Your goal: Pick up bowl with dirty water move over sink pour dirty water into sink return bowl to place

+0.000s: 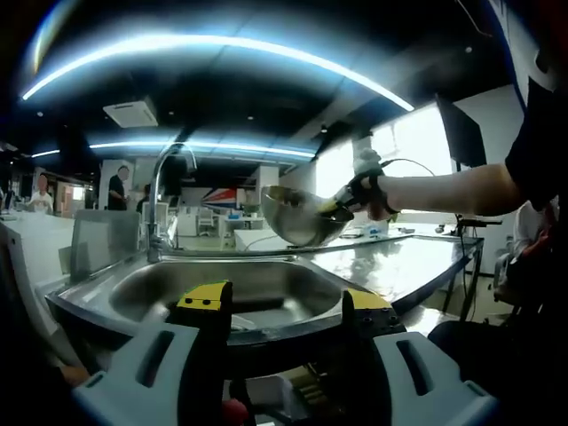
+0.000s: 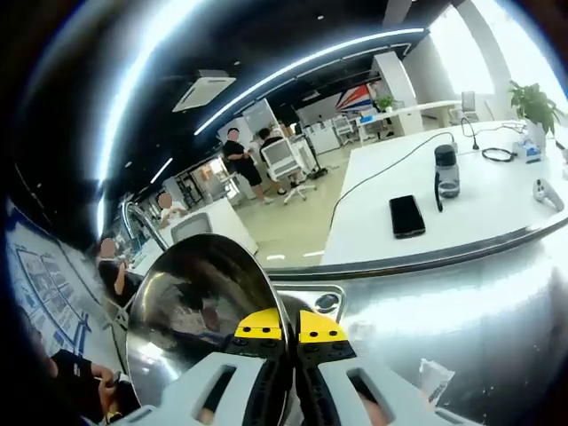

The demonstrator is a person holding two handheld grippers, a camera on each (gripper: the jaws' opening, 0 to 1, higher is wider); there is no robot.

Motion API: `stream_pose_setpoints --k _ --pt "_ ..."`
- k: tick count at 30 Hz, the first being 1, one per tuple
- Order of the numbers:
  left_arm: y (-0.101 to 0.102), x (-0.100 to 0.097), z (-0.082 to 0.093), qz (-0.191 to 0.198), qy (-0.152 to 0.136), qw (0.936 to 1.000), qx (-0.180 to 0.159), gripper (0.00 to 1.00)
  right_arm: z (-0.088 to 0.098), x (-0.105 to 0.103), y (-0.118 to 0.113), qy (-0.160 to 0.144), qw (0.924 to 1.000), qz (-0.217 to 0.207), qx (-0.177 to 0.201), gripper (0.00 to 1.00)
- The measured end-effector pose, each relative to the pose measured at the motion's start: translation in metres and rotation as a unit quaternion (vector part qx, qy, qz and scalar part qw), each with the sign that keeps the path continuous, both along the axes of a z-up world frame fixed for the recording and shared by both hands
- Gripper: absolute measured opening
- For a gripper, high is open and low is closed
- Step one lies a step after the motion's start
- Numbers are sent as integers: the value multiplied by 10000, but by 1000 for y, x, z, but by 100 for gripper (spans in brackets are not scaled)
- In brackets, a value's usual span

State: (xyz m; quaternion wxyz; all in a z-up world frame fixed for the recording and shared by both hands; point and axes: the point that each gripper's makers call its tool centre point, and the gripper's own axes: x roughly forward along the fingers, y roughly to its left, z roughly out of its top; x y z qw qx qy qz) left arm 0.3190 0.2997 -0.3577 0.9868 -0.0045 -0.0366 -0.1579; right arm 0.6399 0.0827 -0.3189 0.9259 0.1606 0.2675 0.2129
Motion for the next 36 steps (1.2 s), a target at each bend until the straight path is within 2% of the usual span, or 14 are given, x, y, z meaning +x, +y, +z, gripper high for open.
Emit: stream_pose_setpoints --k 4,8,13,19,26,31,36 --pt "-5 0 2 -76 -20 10000 29 50 -4 -4 -9 103 9999 18 18 0" --pt "-3 4 0 -115 -17 9999 25 50 -12 -11 -18 437 9988 49 219 0" --pt "-9 6 3 -157 -49 9999 3 50 -11 -14 -33 488 9987 -8 145 0" --pt "-13 5 4 -237 -45 9997 19 50 -13 -18 -50 722 9971 -49 243 0" --pt "-10 5 3 -201 -52 9998 41 49 -23 -21 -68 823 9966 -91 -20 0" --pt "-9 5 0 -215 -41 9998 0 49 -28 -27 -80 930 9956 -53 -71 0" --pt "-17 6 4 -160 -84 9998 -31 49 -29 -32 -90 957 9953 -78 -156 0"
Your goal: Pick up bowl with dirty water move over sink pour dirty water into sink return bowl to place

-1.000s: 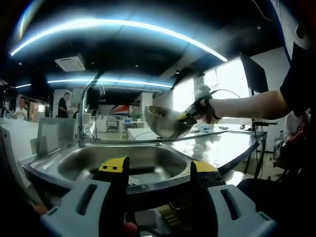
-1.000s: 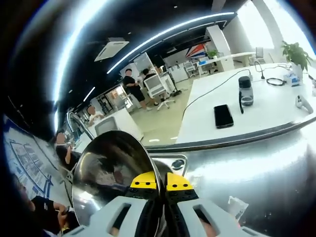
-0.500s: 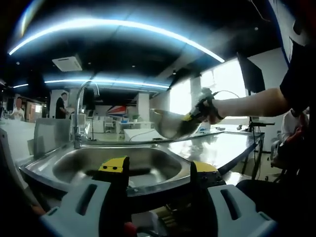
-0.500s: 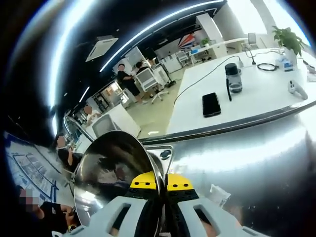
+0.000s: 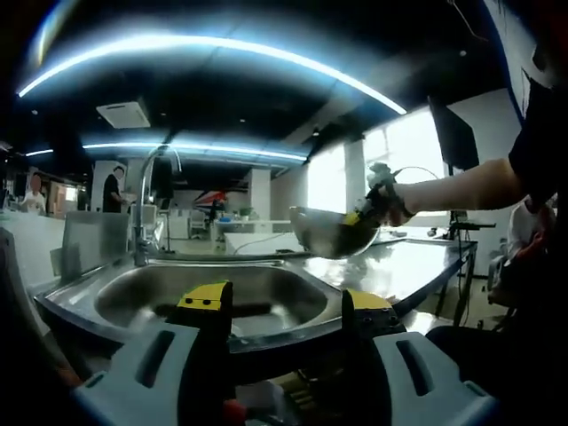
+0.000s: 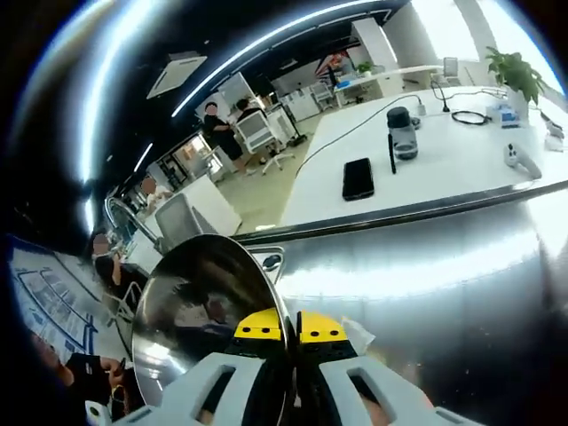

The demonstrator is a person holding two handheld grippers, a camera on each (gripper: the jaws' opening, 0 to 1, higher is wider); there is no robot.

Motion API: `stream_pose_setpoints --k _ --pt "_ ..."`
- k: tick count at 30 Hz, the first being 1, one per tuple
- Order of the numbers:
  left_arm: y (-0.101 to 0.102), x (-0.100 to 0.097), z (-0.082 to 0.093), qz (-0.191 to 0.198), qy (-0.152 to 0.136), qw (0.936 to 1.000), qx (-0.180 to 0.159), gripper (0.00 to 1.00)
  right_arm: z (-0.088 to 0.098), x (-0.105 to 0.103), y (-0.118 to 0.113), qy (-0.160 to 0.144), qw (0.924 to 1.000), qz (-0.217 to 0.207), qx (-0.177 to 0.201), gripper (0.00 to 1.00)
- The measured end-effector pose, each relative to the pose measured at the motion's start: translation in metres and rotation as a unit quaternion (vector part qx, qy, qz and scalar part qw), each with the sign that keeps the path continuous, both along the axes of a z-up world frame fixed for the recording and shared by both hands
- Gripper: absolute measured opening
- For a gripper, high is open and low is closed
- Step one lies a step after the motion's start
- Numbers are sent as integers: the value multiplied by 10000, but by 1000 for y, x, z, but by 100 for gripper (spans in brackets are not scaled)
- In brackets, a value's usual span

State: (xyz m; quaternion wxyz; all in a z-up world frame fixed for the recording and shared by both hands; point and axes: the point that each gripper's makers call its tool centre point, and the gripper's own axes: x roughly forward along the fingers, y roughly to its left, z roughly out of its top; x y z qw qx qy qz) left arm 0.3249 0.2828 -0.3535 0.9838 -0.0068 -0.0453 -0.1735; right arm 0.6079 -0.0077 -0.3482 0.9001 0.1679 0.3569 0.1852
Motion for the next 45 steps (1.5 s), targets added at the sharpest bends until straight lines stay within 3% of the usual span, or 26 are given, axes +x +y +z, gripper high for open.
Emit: stream_pose_setpoints --k 10,28,45 --pt "-16 0 1 -63 -12 10000 -69 49 -2 -8 -30 111 9998 -126 -104 0" --pt "-42 2 3 -245 7 9997 -96 49 -5 -20 -103 316 9978 -531 -229 0" --pt "-51 -3 5 -214 13 9998 -41 48 -27 -31 -150 646 9947 -688 -408 0"
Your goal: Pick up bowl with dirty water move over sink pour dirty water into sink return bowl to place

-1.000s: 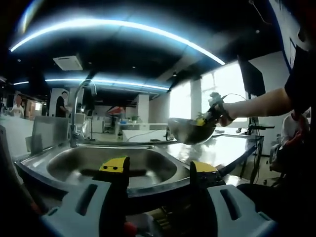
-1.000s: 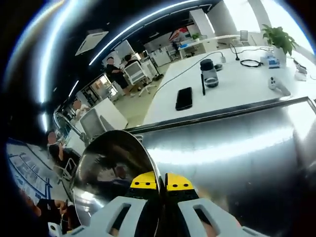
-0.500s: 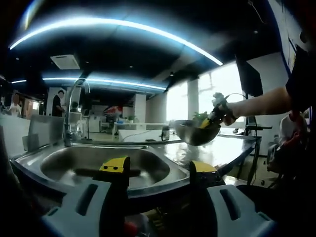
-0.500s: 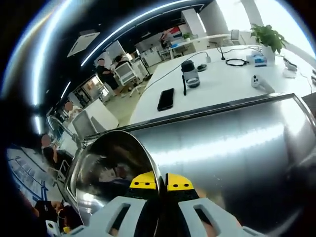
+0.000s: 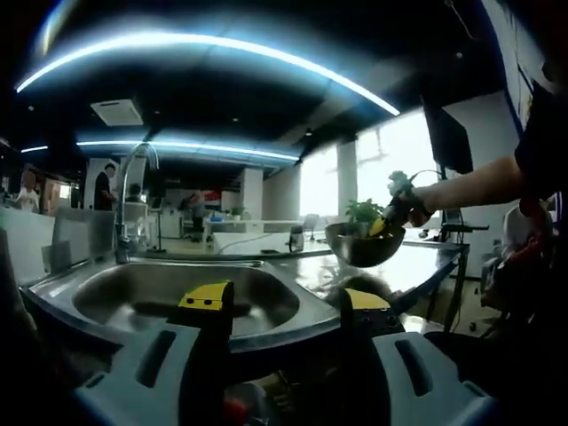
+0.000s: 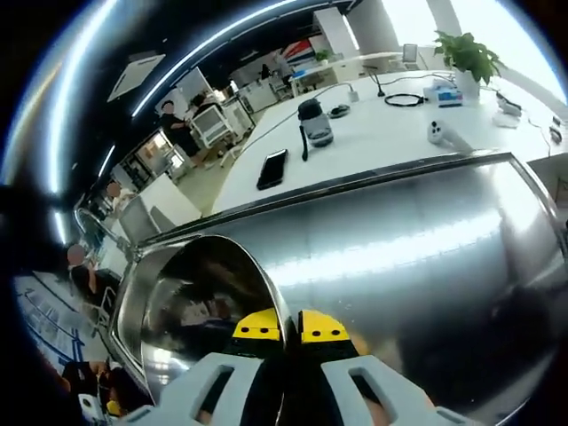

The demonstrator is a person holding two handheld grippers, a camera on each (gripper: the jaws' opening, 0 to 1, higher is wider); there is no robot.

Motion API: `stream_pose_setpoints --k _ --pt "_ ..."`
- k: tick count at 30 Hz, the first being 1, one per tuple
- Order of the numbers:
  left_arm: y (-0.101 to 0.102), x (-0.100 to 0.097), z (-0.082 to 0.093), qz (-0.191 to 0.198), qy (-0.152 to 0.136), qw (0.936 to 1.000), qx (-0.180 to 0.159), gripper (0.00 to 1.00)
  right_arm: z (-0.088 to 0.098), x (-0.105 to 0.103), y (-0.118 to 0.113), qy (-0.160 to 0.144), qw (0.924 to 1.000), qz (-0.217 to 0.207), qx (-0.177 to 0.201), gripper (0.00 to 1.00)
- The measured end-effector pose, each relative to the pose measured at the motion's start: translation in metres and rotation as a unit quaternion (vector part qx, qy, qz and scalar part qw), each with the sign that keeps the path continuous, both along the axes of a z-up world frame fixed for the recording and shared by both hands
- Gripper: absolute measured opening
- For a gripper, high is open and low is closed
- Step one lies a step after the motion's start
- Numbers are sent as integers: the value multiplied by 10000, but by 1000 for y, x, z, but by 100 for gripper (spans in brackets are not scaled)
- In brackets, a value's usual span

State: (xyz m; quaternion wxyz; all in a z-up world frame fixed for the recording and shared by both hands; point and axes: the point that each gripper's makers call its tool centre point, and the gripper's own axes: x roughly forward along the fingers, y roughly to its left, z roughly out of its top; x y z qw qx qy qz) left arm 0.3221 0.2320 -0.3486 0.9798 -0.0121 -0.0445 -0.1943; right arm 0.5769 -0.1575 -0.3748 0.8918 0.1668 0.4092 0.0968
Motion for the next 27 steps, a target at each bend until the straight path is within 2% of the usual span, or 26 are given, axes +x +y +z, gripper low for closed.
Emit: stream_pose_setpoints --k 11,17,27 --pt "-10 -2 0 -127 13 9999 11 48 -11 3 -15 80 9998 -121 -118 0" --pt "-11 1 1 -131 11 9999 15 48 -13 -4 -10 84 9998 -110 -116 0" --pt "-19 0 -7 -208 88 9997 9 48 -22 -4 -18 174 9996 -214 -109 0"
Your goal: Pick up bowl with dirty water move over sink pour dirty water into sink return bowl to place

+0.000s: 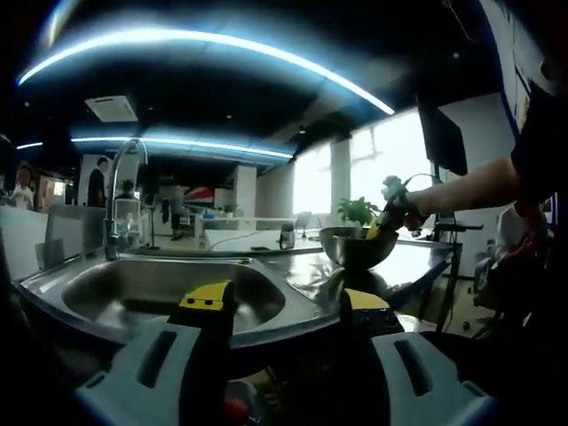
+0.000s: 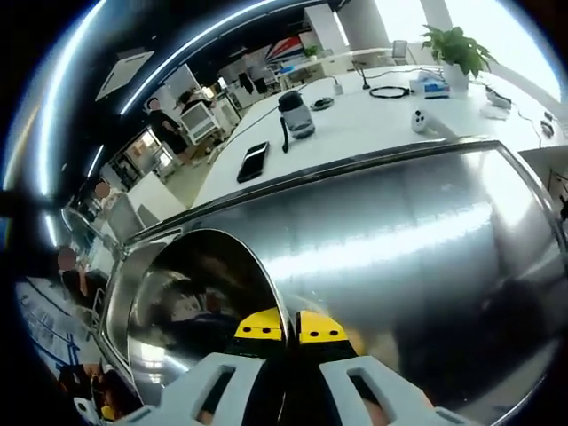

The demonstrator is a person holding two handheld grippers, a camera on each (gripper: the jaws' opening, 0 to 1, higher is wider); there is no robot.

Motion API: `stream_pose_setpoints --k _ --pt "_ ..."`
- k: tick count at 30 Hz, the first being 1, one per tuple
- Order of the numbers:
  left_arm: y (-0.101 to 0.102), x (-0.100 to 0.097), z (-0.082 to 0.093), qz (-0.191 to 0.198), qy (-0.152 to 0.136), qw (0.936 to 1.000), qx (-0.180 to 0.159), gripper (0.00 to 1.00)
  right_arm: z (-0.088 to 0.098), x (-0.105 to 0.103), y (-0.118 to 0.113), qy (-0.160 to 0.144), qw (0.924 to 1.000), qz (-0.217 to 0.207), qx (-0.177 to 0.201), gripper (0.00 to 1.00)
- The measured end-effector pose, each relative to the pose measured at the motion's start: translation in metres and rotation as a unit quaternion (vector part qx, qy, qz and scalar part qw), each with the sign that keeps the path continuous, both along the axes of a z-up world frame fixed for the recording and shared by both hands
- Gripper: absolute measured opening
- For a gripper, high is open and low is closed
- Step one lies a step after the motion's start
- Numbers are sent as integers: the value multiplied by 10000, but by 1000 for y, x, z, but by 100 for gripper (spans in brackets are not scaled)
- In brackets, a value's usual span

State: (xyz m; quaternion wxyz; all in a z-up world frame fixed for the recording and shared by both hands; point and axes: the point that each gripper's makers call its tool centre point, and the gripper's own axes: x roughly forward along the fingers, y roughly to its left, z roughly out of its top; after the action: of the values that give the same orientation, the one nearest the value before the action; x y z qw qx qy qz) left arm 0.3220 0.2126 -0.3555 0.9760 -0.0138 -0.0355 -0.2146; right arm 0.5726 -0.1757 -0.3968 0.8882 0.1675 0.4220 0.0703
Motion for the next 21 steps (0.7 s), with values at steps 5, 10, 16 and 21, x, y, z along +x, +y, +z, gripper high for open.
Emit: stream_pose_setpoints --k 5,10,16,21 --pt "0 0 0 -3 -14 10000 -26 48 -1 0 -3 -30 10000 -49 24 0" --pt "0 -2 -2 -11 -2 10000 -26 47 -2 1 -4 -34 9997 -169 155 0" --pt "10 -2 -7 21 27 10000 -26 47 -2 2 -3 -55 9988 -306 370 0" --pt "14 -2 -7 41 0 10000 -4 47 -2 3 -4 -66 9989 -296 359 0"
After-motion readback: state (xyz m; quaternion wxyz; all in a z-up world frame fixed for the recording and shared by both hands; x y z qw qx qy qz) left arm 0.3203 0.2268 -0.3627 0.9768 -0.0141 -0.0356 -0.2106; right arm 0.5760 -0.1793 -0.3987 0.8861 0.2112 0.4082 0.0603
